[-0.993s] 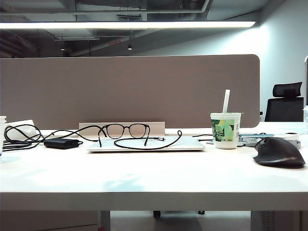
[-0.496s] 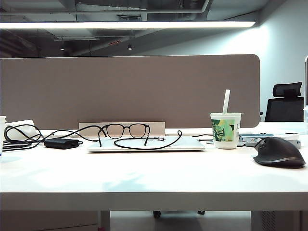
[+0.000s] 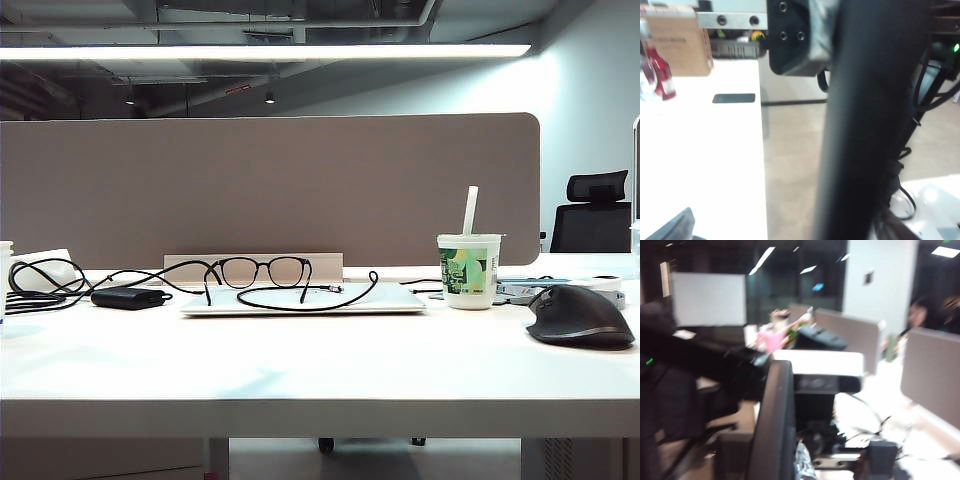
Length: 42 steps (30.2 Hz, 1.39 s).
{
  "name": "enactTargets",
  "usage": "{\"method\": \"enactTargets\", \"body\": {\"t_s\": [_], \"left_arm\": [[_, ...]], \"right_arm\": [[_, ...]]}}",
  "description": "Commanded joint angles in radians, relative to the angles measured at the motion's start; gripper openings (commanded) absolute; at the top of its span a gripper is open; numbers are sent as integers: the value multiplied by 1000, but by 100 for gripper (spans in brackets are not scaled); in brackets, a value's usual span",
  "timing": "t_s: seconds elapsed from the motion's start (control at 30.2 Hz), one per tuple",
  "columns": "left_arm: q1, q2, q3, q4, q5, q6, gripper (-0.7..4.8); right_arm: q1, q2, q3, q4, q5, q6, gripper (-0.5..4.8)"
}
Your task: Pick up the black phone, pick up the charger plug, insert the charger plug into the phone's charging port, and finally place the connected phone back on the desk.
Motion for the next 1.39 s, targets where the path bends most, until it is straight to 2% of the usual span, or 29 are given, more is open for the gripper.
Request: {"method": "enactTargets", "body": {"t_s": [0.03, 0.26, 0.5, 0.66, 0.93, 1.16, 1.39], "left_arm": [[-2, -4, 4, 154, -3, -99, 479], [-2, -4, 4, 413, -14, -276, 479], [-2, -3, 4, 592, -133, -451, 479], [-2, -3, 4, 711, -185, -603, 479], [-3, -3, 4, 922, -214, -843, 479], [-4, -3, 4, 959, -225, -896, 479], [-5, -3, 4, 956, -302, -896, 479]], "right_arm": [[0, -20, 9, 134, 106, 4, -5], [0, -26, 9, 325, 222, 51, -5], [0, -15, 9, 499, 296, 129, -5], [0, 13, 9, 611, 323, 197, -5], [0, 104, 9, 814, 346, 357, -5], [0, 180, 9, 948, 356, 470, -5], [0, 216, 9, 983, 369, 488, -5]]}}
